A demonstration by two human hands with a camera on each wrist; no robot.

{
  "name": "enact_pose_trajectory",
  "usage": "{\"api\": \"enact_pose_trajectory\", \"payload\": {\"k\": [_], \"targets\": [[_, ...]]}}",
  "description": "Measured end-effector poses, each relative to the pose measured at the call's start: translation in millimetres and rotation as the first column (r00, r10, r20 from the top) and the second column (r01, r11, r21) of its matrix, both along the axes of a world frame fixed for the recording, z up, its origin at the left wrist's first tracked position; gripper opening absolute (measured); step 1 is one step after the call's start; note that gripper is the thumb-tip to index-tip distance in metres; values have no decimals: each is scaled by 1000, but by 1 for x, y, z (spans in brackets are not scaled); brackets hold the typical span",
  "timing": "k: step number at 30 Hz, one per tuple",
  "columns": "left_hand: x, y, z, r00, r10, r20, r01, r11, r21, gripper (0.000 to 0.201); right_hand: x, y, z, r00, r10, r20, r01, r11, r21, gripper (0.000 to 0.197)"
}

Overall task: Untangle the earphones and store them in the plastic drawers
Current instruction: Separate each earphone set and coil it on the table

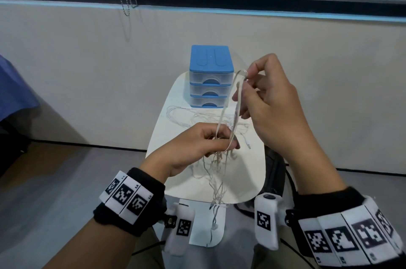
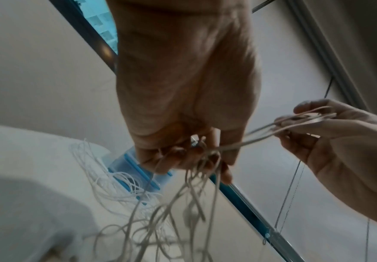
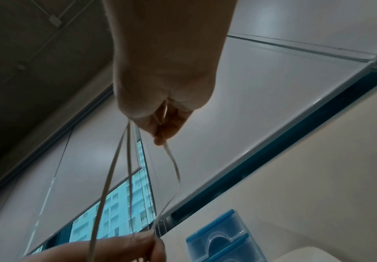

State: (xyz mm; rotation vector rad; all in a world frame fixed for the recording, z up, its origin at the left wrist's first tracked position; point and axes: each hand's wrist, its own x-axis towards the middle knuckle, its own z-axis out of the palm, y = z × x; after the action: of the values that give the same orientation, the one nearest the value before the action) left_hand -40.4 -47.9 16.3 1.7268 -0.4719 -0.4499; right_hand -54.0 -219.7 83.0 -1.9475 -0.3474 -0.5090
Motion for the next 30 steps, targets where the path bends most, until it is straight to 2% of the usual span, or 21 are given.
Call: {"api": "enact_pose_trajectory", "payload": {"k": [3, 5, 7, 8, 10, 12, 14, 15, 16, 18, 20, 21, 22, 24, 27, 30], "targets": [[1, 7, -3, 999, 40, -6, -40, 998, 42, 16, -5, -2, -1, 992, -72, 103, 77, 996, -42, 31], [-1, 11, -4, 999, 36, 21, -38, 993, 110, 17, -10, -1, 0, 957, -114, 266, 139, 987, -76, 36], [-2, 15, -3, 994, 71, 89, -84, 985, 151, 22, -17, -4, 1, 911, -86, 403, 146, 982, -121, 31], [-2, 16, -2, 983, 123, 138, -142, 979, 145, 23, -19, -8, 0, 907, -56, 417, 131, 980, -152, 26], [0, 19, 3, 927, 261, 271, -297, 950, 102, 22, -25, -18, -5, 953, 37, 302, 35, 973, -229, 25], [3, 22, 10, 858, 346, 379, -394, 918, 53, 19, -29, -30, -11, 986, 167, -1, -158, 931, -328, 35], [4, 23, 17, 823, 352, 446, -398, 918, 10, 17, -32, -39, -16, 920, 239, -310, -354, 845, -401, 52], [2, 23, 21, 813, 340, 473, -389, 921, 7, 16, -32, -41, -18, 896, 253, -364, -391, 839, -378, 57], [1, 22, 22, 805, 324, 498, -380, 925, 11, 16, -32, -42, -19, 895, 272, -354, -384, 872, -303, 58], [-1, 21, 24, 781, 294, 550, -371, 928, 30, 15, -30, -40, -17, 917, 314, -248, -326, 945, -10, 55], [-3, 19, 26, 753, 259, 605, -374, 925, 69, 15, -23, -36, -10, 898, 387, -209, -331, 908, 256, 50], [-4, 18, 28, 735, 236, 636, -378, 921, 96, 15, -20, -33, -8, 886, 403, -230, -327, 893, 309, 47], [-5, 17, 30, 714, 213, 667, -386, 914, 121, 15, -16, -29, -5, 889, 374, -264, -298, 910, 287, 41], [-8, 15, 35, 676, 182, 714, -418, 893, 168, 14, -10, -18, 0, 926, 221, -307, -205, 975, 84, 28], [-7, 14, 40, 616, 174, 768, -503, 837, 214, 13, -1, -4, -4, 927, 110, -360, -181, 969, -169, 32], [-3, 16, 43, 578, 175, 797, -556, 799, 228, 12, 3, 3, -7, 917, 120, -380, -191, 969, -156, 37]]}}
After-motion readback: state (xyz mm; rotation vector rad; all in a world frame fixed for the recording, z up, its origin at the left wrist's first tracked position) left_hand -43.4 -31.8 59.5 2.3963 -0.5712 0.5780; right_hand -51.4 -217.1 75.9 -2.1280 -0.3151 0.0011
